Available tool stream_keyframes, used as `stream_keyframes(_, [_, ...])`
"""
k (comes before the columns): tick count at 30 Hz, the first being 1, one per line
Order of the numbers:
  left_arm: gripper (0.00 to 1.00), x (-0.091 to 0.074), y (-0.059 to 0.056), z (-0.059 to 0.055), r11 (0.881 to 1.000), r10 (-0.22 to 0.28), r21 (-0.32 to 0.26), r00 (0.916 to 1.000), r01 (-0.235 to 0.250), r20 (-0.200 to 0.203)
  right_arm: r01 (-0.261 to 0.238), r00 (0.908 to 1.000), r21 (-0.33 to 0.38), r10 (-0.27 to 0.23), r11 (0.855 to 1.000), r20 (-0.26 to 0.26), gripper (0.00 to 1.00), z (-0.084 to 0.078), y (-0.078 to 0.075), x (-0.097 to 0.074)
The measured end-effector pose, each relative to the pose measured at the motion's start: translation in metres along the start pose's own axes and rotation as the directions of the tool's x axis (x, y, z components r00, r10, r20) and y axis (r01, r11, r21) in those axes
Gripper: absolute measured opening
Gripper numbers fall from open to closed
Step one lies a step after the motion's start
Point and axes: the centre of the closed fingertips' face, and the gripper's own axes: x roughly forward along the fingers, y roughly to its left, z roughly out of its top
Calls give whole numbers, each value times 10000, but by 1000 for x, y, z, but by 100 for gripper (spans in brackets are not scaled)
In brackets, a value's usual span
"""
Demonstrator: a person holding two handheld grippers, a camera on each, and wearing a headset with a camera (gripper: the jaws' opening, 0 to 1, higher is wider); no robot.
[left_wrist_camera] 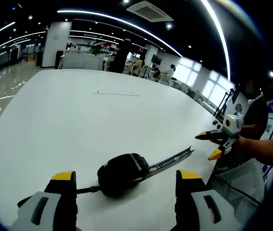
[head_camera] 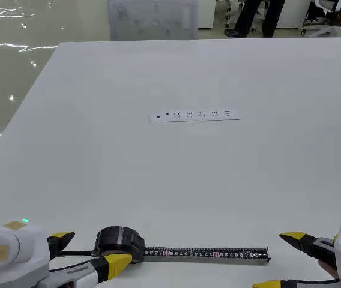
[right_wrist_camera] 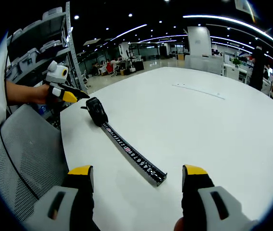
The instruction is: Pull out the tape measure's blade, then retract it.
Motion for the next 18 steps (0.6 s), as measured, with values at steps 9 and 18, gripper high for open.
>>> stream_keyframes(9, [83, 13, -4, 3, 9991, 373, -214, 9993, -375, -93, 22, 9999, 41, -23, 10000, 112, 76, 3, -3, 0])
stream_keyframes(18, [83, 27, -6, 8, 9946, 991, -342, 9948, -983, 251, 89, 9997, 111, -92, 9999, 216, 76, 3, -8, -1])
